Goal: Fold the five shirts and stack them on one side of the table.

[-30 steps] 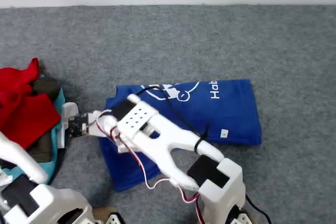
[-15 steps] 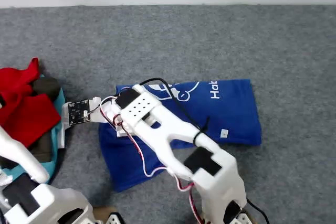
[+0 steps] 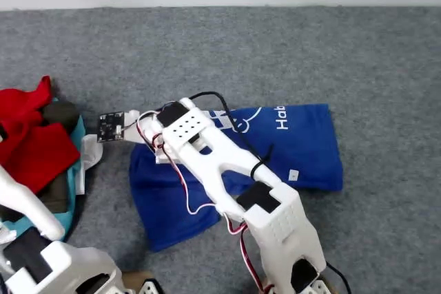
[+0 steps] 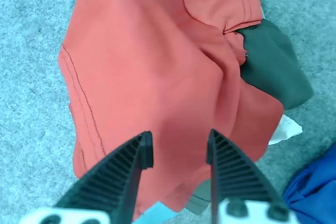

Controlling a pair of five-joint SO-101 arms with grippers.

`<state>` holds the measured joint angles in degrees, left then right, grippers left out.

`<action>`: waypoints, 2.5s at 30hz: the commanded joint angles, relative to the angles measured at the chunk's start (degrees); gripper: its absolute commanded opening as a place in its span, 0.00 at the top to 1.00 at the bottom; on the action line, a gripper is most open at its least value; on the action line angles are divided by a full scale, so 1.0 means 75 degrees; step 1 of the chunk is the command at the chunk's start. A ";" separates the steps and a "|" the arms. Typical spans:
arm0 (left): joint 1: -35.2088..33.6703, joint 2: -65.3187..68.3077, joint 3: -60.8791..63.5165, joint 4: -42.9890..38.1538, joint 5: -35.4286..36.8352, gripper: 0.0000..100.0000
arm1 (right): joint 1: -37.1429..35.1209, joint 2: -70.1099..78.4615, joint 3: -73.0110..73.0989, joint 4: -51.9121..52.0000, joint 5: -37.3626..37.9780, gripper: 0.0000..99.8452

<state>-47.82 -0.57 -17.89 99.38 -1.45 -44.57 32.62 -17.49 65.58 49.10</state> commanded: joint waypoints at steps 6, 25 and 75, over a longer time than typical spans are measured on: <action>0.0082 -0.0305 0.0123 0.0082 0.0035 0.83 | 0.0240 -0.0053 -0.1571 0.1577 -0.0774 0.84; -0.0188 -0.0328 -0.0627 0.0082 0.0410 0.83 | -0.2444 -0.0029 -0.0879 0.4952 -0.1864 0.84; 0.0234 -0.2274 0.0041 -0.0141 0.0926 0.83 | -0.2221 -0.1495 0.0926 0.3007 -0.1875 0.99</action>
<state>-46.59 -15.96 -17.71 99.03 4.88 -63.30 27.08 -8.35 87.30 33.89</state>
